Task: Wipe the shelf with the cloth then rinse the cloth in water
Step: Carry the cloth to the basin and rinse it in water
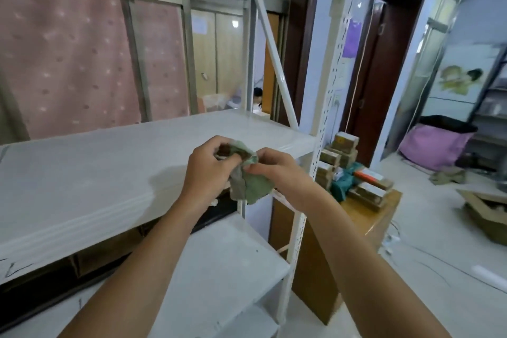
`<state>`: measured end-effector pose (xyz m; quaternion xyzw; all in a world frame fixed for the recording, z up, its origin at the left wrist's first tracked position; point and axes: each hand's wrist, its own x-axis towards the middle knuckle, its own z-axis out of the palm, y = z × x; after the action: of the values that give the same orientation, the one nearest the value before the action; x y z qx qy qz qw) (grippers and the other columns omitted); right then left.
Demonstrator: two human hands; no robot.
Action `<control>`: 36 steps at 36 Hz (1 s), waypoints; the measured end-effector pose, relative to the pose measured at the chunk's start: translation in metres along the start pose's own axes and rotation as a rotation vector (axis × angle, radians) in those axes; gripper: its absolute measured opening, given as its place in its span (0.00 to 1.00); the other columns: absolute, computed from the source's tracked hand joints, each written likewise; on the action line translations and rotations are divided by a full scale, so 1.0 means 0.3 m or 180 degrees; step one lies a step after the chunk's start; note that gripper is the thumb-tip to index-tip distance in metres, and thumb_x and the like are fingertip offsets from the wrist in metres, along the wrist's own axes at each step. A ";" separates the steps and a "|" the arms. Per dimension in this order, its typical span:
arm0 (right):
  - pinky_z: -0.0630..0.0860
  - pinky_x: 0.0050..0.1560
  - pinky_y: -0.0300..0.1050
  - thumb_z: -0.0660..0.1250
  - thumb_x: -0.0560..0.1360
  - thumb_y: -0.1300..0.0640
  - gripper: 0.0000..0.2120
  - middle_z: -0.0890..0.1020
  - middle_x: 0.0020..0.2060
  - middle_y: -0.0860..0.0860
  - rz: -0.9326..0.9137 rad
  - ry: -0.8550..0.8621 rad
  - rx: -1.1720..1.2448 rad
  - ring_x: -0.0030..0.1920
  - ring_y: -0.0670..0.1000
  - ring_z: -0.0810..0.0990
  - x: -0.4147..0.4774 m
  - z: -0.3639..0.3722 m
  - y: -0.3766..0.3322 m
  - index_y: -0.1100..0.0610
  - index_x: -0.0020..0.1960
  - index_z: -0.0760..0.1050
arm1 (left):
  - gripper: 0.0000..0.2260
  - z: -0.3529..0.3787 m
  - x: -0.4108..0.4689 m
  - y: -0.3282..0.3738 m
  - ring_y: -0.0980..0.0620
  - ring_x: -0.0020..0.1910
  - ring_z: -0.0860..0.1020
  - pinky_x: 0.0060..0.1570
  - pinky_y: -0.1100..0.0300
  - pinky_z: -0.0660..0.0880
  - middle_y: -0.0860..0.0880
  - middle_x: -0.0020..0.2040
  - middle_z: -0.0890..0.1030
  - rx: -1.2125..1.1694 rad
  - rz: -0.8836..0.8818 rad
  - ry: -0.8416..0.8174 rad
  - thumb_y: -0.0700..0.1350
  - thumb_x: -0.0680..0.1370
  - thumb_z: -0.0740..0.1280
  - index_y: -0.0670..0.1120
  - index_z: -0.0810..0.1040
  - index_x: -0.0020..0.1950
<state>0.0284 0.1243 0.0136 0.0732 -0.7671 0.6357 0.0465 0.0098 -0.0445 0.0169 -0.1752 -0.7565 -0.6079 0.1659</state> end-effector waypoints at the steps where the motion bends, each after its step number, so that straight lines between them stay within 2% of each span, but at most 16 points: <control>1: 0.77 0.59 0.60 0.76 0.71 0.54 0.10 0.83 0.49 0.58 0.0004 0.0074 -0.0026 0.55 0.61 0.81 0.009 -0.039 0.010 0.56 0.50 0.81 | 0.08 0.038 0.024 -0.005 0.54 0.48 0.82 0.44 0.56 0.81 0.56 0.44 0.84 -0.0040 0.0056 -0.0057 0.40 0.75 0.74 0.54 0.83 0.47; 4: 0.80 0.50 0.48 0.74 0.73 0.59 0.09 0.84 0.48 0.56 -0.0050 0.0381 -0.0127 0.47 0.52 0.84 0.032 -0.152 0.027 0.60 0.52 0.80 | 0.08 0.147 0.092 -0.016 0.55 0.49 0.83 0.39 0.67 0.78 0.56 0.46 0.84 -0.0129 0.0178 -0.0255 0.40 0.75 0.74 0.53 0.82 0.49; 6: 0.80 0.46 0.44 0.73 0.74 0.59 0.09 0.84 0.46 0.55 -0.0109 0.0565 -0.0267 0.43 0.49 0.84 0.045 -0.223 0.025 0.61 0.52 0.79 | 0.08 0.215 0.143 -0.018 0.55 0.51 0.82 0.43 0.65 0.81 0.55 0.48 0.84 -0.0149 0.0226 -0.0437 0.41 0.76 0.74 0.52 0.82 0.53; 8: 0.81 0.50 0.51 0.73 0.74 0.58 0.10 0.83 0.48 0.57 -0.0107 0.0643 -0.0352 0.48 0.55 0.84 0.062 -0.292 0.023 0.61 0.53 0.78 | 0.09 0.279 0.195 -0.020 0.56 0.53 0.82 0.48 0.57 0.84 0.55 0.50 0.83 -0.0252 0.0242 -0.0629 0.43 0.76 0.74 0.53 0.81 0.54; 11: 0.80 0.56 0.60 0.74 0.74 0.56 0.11 0.83 0.51 0.58 -0.0029 0.0674 -0.0257 0.53 0.61 0.82 0.085 -0.395 0.033 0.59 0.53 0.78 | 0.09 0.373 0.266 -0.018 0.55 0.53 0.82 0.52 0.54 0.83 0.55 0.50 0.84 -0.0538 0.0236 -0.0866 0.45 0.76 0.75 0.54 0.81 0.55; 13: 0.79 0.57 0.59 0.73 0.75 0.51 0.11 0.82 0.53 0.58 0.0028 0.0629 -0.0098 0.54 0.61 0.82 0.089 -0.463 0.048 0.57 0.53 0.78 | 0.09 0.441 0.308 -0.020 0.55 0.54 0.82 0.54 0.52 0.84 0.54 0.50 0.84 -0.0719 0.0237 -0.0983 0.45 0.76 0.75 0.54 0.82 0.55; 16: 0.74 0.59 0.56 0.63 0.80 0.42 0.22 0.79 0.55 0.60 0.0242 0.0612 0.0627 0.55 0.60 0.79 0.076 -0.563 0.088 0.62 0.58 0.76 | 0.08 0.551 0.354 -0.022 0.54 0.55 0.82 0.57 0.49 0.83 0.53 0.50 0.84 -0.0885 0.0282 -0.1110 0.45 0.76 0.76 0.56 0.83 0.53; 18: 0.74 0.62 0.57 0.60 0.81 0.39 0.27 0.79 0.57 0.59 0.0356 0.0710 0.0873 0.57 0.59 0.79 0.061 -0.628 0.121 0.64 0.61 0.76 | 0.08 0.628 0.372 -0.018 0.56 0.53 0.82 0.57 0.49 0.82 0.56 0.47 0.84 -0.0888 0.0369 -0.1242 0.45 0.76 0.76 0.57 0.83 0.51; 21: 0.78 0.59 0.56 0.63 0.81 0.46 0.19 0.81 0.55 0.58 0.0338 0.0846 0.0768 0.55 0.57 0.81 0.025 -0.719 0.170 0.59 0.64 0.77 | 0.10 0.750 0.384 0.000 0.60 0.48 0.82 0.53 0.55 0.83 0.58 0.45 0.84 -0.0803 0.0564 -0.1445 0.42 0.76 0.75 0.59 0.82 0.48; 25: 0.77 0.60 0.58 0.68 0.78 0.50 0.23 0.79 0.62 0.61 0.0291 0.0999 0.0689 0.61 0.61 0.80 -0.047 -0.844 0.216 0.60 0.69 0.72 | 0.09 0.922 0.392 0.031 0.60 0.47 0.82 0.51 0.55 0.82 0.58 0.44 0.84 -0.0820 0.0640 -0.1469 0.42 0.76 0.75 0.58 0.82 0.47; 29: 0.79 0.54 0.51 0.70 0.78 0.60 0.12 0.83 0.56 0.58 0.0169 0.1181 -0.0013 0.57 0.58 0.82 -0.114 -0.977 0.237 0.59 0.61 0.78 | 0.07 1.106 0.369 0.071 0.58 0.49 0.82 0.52 0.56 0.80 0.57 0.46 0.83 -0.0756 0.0603 -0.1600 0.45 0.76 0.75 0.55 0.81 0.49; 31: 0.79 0.52 0.52 0.70 0.77 0.63 0.07 0.84 0.52 0.58 0.0106 0.1501 -0.0121 0.53 0.58 0.83 -0.141 -1.051 0.256 0.57 0.54 0.81 | 0.10 1.194 0.359 0.086 0.54 0.52 0.82 0.55 0.52 0.81 0.54 0.50 0.83 -0.0763 0.0438 -0.2016 0.50 0.74 0.77 0.56 0.80 0.53; 33: 0.79 0.52 0.55 0.69 0.77 0.64 0.07 0.84 0.49 0.58 0.0085 0.1701 0.0000 0.51 0.58 0.83 -0.174 -1.132 0.275 0.57 0.52 0.82 | 0.23 1.275 0.348 0.097 0.49 0.55 0.83 0.58 0.47 0.82 0.49 0.57 0.83 -0.0992 -0.0033 -0.2681 0.56 0.68 0.80 0.54 0.78 0.60; 34: 0.79 0.52 0.57 0.69 0.77 0.65 0.07 0.84 0.49 0.59 0.0092 0.1734 0.0081 0.51 0.59 0.83 -0.192 -1.174 0.282 0.58 0.53 0.82 | 0.29 1.315 0.339 0.102 0.49 0.56 0.84 0.59 0.46 0.82 0.48 0.58 0.83 -0.1108 -0.0325 -0.3023 0.56 0.66 0.82 0.53 0.77 0.62; 36: 0.77 0.55 0.61 0.68 0.77 0.65 0.09 0.84 0.49 0.60 0.0124 0.1806 0.0207 0.51 0.61 0.82 -0.232 -1.263 0.293 0.60 0.56 0.82 | 0.30 1.397 0.319 0.106 0.49 0.56 0.85 0.61 0.45 0.81 0.47 0.57 0.85 -0.1173 -0.0733 -0.3463 0.50 0.65 0.82 0.51 0.75 0.64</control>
<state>0.0736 0.5159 -0.0118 -0.1209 -0.7038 0.6559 0.2447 -0.0759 0.3778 0.0025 -0.4047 -0.6289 -0.5662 -0.3466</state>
